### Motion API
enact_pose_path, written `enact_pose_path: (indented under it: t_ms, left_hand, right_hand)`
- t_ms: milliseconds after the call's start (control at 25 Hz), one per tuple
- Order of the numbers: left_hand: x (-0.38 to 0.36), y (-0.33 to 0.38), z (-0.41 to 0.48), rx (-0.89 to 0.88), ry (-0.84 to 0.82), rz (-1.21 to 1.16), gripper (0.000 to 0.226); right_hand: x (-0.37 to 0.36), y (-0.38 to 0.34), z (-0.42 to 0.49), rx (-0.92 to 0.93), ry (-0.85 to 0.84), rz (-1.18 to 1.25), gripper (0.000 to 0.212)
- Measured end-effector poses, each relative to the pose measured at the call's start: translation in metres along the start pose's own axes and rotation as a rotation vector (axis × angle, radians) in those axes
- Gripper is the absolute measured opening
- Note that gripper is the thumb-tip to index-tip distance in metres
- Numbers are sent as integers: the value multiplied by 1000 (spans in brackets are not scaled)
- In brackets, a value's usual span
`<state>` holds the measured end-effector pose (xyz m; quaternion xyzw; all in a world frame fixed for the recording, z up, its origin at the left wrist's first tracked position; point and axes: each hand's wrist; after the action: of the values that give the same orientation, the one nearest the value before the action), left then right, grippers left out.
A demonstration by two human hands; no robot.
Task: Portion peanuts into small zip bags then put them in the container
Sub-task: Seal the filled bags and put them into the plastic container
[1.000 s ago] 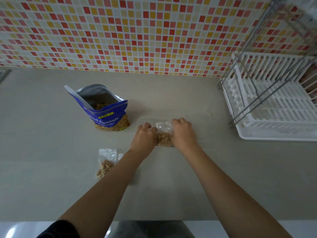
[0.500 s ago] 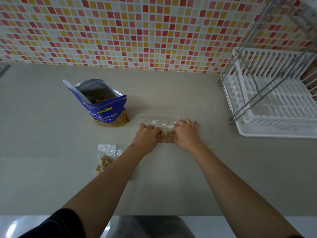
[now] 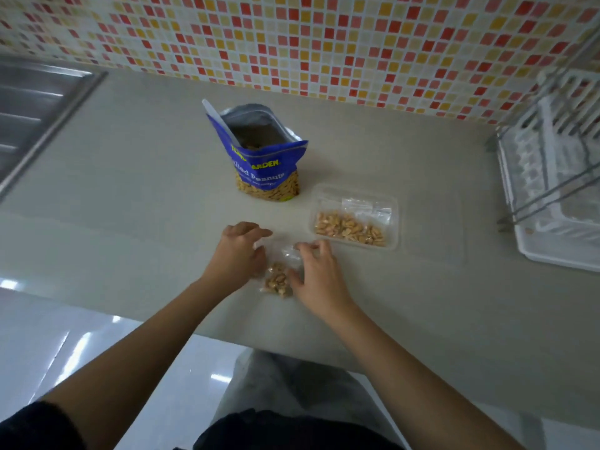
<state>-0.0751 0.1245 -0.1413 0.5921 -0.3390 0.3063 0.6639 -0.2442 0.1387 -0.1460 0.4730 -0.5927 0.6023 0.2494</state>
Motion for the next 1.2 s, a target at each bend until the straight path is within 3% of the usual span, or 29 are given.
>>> enact_pose_path:
  t_ms: [80, 200, 400, 600, 760, 920, 1080, 1200]
  left_hand:
    - [9, -19, -17, 113, -53, 22, 40]
    - [11, -26, -27, 404, -202, -164, 46]
    - [10, -18, -23, 523, -139, -404, 44]
    - [9, 2, -41, 397, -70, -585, 25]
    - [4, 39, -22, 363, -25, -830, 23]
    - [-18, 70, 37, 282, -51, -797, 28]
    - [-47, 90, 84, 344, -82, -642, 35]
    - [-65, 92, 93, 356, -240, -435, 40]
  right_hand:
    - [-20, -10, -2, -99, -28, 76, 48]
    - [-35, -20, -1, -160, 13, 181, 43]
    - [-40, -17, 1, -158, 55, 334, 36]
    - [-29, 5, -25, -20, 202, 503, 36]
    - [14, 33, -32, -95, 311, 659, 47]
    - [60, 75, 7, -191, 442, 534, 48]
    - [74, 90, 44, -314, 218, 394, 48]
    - [71, 94, 56, -365, -5, 302, 52]
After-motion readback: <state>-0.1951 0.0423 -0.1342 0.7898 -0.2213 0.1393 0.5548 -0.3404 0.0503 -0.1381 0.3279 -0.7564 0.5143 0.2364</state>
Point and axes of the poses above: each hand's wrist, its own z-axis towards the middle knuckle, its own x-axis out of the back of the hand, y = z × x, and after that the axes turned 8 degrees about -z, right-handed
